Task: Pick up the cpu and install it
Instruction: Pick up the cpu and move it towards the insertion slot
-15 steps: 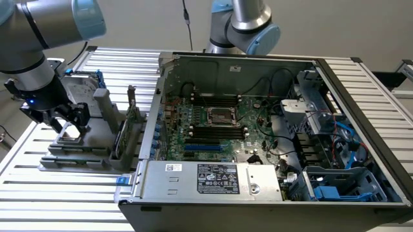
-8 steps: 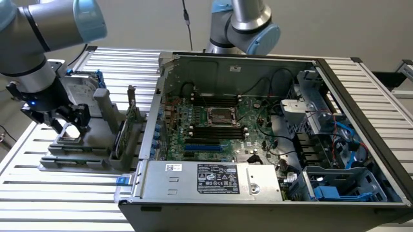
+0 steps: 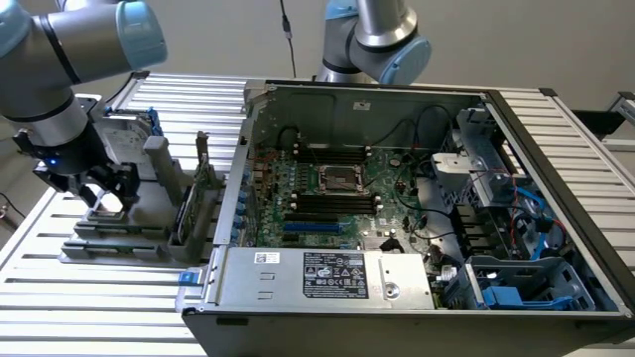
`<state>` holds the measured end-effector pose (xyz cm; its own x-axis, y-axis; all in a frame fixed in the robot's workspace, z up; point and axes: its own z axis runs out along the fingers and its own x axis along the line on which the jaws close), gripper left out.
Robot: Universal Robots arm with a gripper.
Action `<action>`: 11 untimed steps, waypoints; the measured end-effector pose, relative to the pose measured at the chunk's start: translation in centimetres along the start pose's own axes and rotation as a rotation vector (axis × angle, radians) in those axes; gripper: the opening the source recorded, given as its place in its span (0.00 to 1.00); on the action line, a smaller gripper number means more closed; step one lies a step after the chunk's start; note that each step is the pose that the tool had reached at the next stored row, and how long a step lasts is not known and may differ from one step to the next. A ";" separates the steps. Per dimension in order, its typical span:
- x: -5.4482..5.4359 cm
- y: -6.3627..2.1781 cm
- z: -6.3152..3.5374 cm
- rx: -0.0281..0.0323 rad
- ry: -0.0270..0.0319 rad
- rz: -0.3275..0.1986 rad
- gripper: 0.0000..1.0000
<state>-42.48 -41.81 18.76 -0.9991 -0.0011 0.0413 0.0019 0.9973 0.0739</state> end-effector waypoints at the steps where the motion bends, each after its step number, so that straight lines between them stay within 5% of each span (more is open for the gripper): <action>1: -0.1 0.00 0.03 -0.0002 0.0000 0.000 0.65; 11: -0.1 -0.04 0.31 -0.0001 0.0009 0.001 0.65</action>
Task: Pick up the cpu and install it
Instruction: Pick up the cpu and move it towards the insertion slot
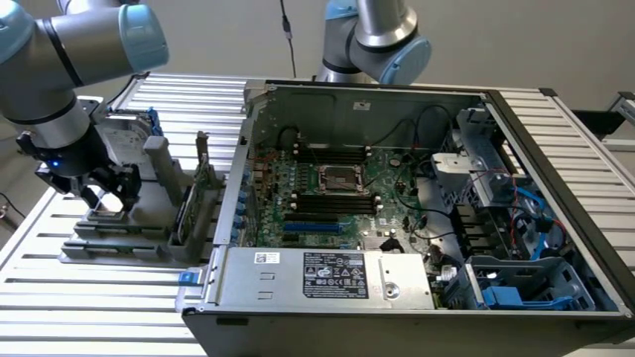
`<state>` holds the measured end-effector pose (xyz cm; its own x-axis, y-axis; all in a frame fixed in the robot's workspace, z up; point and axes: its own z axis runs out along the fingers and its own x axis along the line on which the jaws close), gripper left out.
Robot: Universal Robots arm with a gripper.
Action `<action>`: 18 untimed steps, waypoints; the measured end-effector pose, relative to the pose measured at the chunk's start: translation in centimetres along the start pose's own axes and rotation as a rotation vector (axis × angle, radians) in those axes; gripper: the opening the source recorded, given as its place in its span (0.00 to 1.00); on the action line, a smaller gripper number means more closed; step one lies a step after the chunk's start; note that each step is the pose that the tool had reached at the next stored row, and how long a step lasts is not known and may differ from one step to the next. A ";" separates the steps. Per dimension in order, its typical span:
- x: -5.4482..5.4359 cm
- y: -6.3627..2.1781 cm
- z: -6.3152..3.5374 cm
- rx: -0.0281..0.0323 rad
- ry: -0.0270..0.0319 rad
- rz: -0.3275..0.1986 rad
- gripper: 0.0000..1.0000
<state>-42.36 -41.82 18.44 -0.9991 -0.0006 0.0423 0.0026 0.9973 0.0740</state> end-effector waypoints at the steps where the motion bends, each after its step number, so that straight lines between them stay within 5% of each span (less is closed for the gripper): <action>1: 0.0 0.00 0.02 -0.0001 -0.0002 0.000 0.65; 15: 0.1 0.00 0.07 -0.0002 0.0023 0.002 0.65; 18: 0.1 0.00 0.06 -0.0002 0.0024 0.002 0.57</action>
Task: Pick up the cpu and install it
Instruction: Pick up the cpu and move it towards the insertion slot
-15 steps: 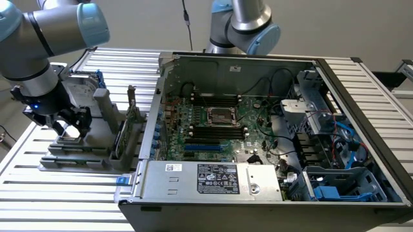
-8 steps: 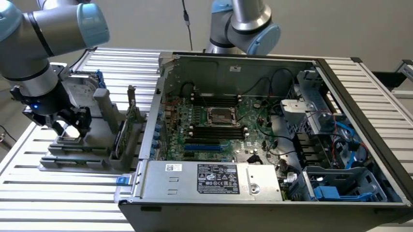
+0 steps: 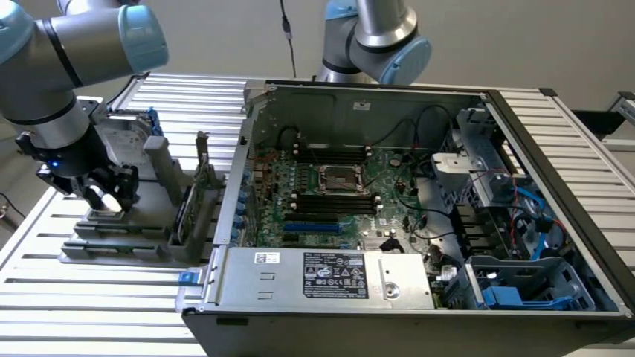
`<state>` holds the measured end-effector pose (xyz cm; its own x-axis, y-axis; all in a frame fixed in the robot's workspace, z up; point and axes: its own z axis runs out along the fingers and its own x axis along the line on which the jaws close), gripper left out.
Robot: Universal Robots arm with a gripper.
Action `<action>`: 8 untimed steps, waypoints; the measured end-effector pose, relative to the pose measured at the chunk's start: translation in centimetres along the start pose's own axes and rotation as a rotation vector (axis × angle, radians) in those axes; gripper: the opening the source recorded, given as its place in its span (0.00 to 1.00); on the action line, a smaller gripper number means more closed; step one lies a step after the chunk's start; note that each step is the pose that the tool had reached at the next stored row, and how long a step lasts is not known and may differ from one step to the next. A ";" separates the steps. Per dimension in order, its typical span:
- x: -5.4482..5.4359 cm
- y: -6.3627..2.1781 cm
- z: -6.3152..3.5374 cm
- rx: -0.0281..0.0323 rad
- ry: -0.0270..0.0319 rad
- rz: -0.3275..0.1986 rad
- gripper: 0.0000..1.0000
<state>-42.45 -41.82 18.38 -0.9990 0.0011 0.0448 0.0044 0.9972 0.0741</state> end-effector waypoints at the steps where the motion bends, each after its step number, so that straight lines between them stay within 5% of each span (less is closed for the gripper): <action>1: 0.0 0.00 0.00 0.0000 0.0000 0.000 0.55; 8: 0.0 0.01 -0.09 -0.0009 -0.0004 0.000 0.55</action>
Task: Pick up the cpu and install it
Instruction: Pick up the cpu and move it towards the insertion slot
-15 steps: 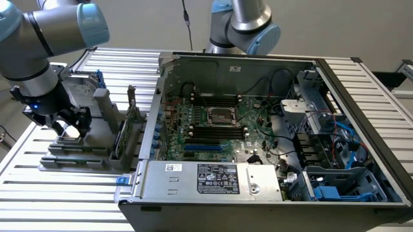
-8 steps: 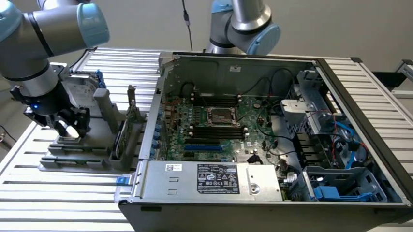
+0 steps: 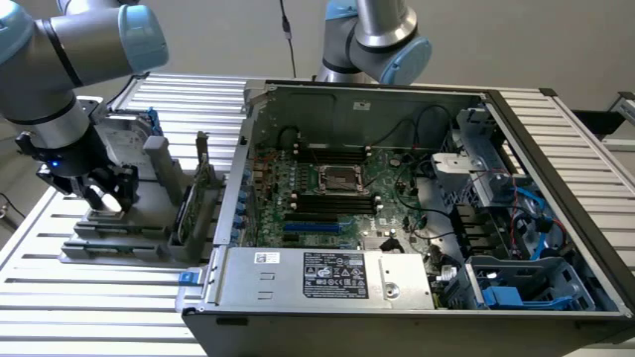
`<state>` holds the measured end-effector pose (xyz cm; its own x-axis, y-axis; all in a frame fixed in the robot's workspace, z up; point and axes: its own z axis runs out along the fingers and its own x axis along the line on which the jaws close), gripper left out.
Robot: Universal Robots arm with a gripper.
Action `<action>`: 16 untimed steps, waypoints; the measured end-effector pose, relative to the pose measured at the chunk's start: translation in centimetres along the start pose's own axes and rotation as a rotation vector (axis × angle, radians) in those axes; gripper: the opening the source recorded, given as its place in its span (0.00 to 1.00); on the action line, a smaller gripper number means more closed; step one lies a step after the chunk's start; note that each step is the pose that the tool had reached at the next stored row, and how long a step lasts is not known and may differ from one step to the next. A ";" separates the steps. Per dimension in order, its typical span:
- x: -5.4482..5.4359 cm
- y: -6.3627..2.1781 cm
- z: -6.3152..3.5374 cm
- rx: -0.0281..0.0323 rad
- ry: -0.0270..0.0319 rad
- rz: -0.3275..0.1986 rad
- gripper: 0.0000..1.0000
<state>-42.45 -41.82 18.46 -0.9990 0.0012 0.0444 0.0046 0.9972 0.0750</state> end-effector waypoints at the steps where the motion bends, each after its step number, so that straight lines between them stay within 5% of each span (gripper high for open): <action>1: 0.0 0.01 -0.13 0.0000 0.0002 0.000 0.55; 16: -0.1 0.55 -6.47 0.0001 0.0004 0.000 0.55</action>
<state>-42.03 -41.76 24.94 -0.9990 0.0012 0.0448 0.0045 0.9972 0.0750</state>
